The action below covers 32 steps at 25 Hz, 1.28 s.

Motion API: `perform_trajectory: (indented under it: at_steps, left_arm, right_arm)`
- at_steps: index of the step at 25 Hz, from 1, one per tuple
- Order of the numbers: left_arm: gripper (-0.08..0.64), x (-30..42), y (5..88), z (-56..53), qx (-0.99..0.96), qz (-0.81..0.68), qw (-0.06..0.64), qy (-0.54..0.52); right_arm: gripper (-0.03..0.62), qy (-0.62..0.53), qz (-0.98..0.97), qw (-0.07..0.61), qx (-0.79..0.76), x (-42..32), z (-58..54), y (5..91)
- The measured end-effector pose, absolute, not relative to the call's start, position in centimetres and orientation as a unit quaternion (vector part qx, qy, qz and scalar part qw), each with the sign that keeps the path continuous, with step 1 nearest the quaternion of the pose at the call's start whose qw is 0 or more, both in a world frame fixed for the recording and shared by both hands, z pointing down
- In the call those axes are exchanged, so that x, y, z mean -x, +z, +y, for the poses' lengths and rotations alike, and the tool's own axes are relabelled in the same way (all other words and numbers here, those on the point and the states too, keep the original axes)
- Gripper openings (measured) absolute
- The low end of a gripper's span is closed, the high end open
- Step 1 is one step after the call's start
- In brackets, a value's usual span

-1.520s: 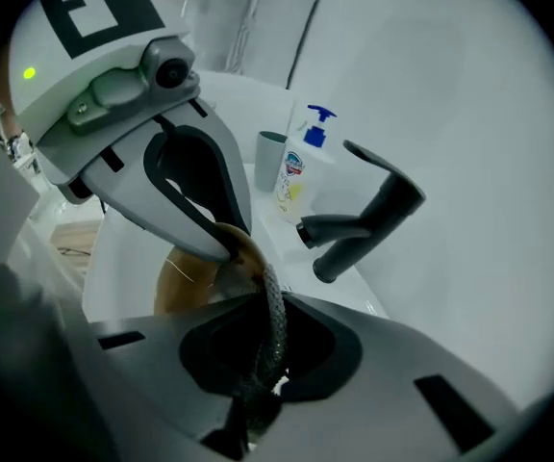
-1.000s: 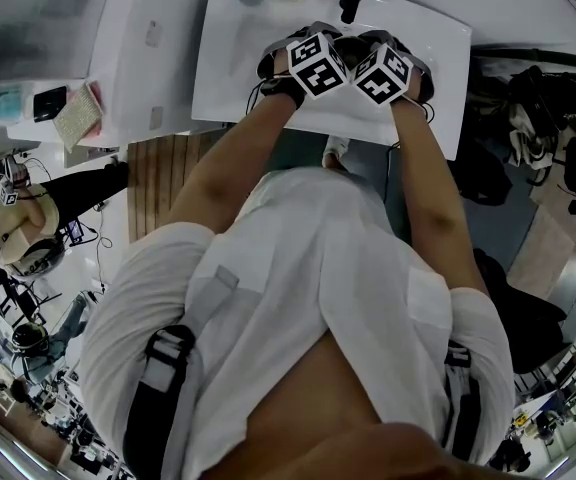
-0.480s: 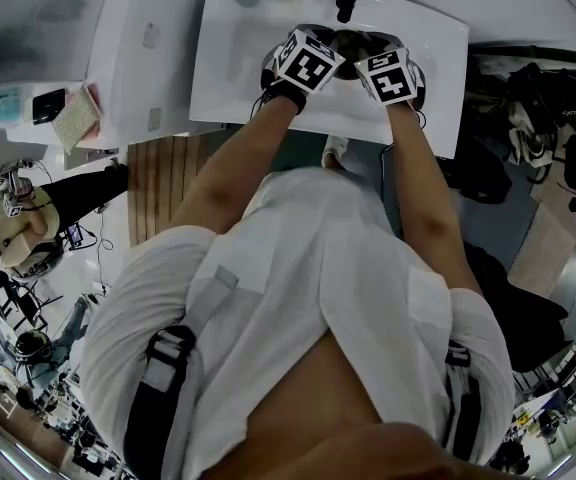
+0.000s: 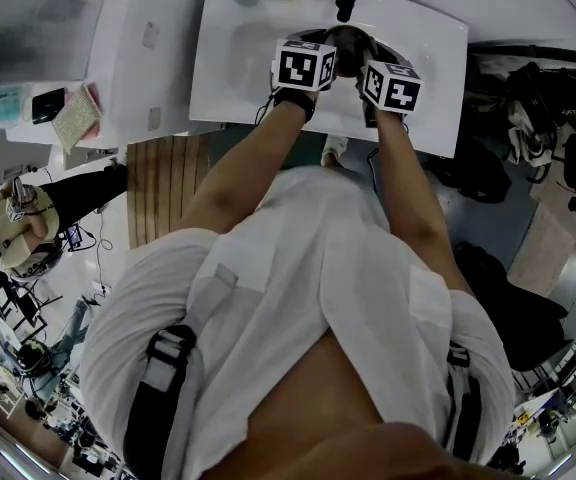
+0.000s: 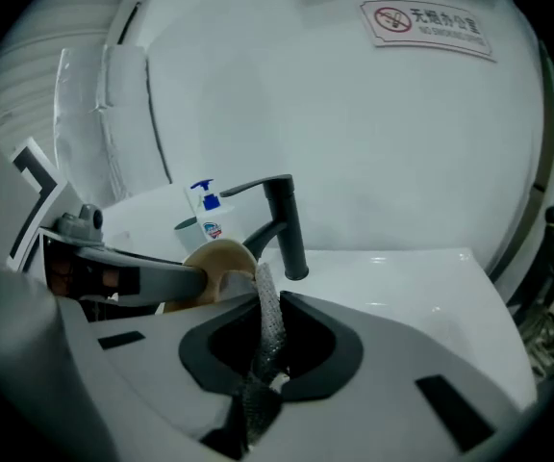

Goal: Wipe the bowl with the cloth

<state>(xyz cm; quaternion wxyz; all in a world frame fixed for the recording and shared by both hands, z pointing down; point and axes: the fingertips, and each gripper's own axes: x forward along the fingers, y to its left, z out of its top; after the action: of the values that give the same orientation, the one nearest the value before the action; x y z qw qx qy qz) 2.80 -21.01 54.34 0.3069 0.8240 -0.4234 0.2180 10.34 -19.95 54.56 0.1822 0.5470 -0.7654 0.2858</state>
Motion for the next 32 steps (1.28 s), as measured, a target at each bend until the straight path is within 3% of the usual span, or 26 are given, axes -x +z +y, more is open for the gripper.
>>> perform_trajectory:
  at_steps: [4,13,21,27,32]
  left_arm:
    - [0.031,-3.0,54.3,-20.5,-0.827,-0.418,0.305,0.22]
    - [0.082,-4.2,53.4,-20.2,-0.872,-0.336,0.144,0.326]
    - [0.081,-6.8,52.6,-19.4,-0.883,-0.235,0.049,0.404]
    - [0.03,-7.2,53.5,-18.6,-0.87,-0.182,0.016,0.458]
    - [0.021,-6.7,52.9,-19.6,-0.871,-0.243,0.061,0.422]
  right_arm:
    - [0.043,0.302,-0.758,0.182,-0.55,-10.7,-19.4,55.1]
    - [0.041,0.19,-0.797,0.354,-0.45,-10.6,-20.1,55.4]
    - [0.041,0.135,-0.808,0.445,-0.361,-9.9,-19.0,55.7]
    - [0.04,0.111,-0.814,0.466,-0.329,-8.9,-18.6,55.4]
    - [0.041,0.149,-0.816,0.406,-0.383,-9.5,-19.9,54.9]
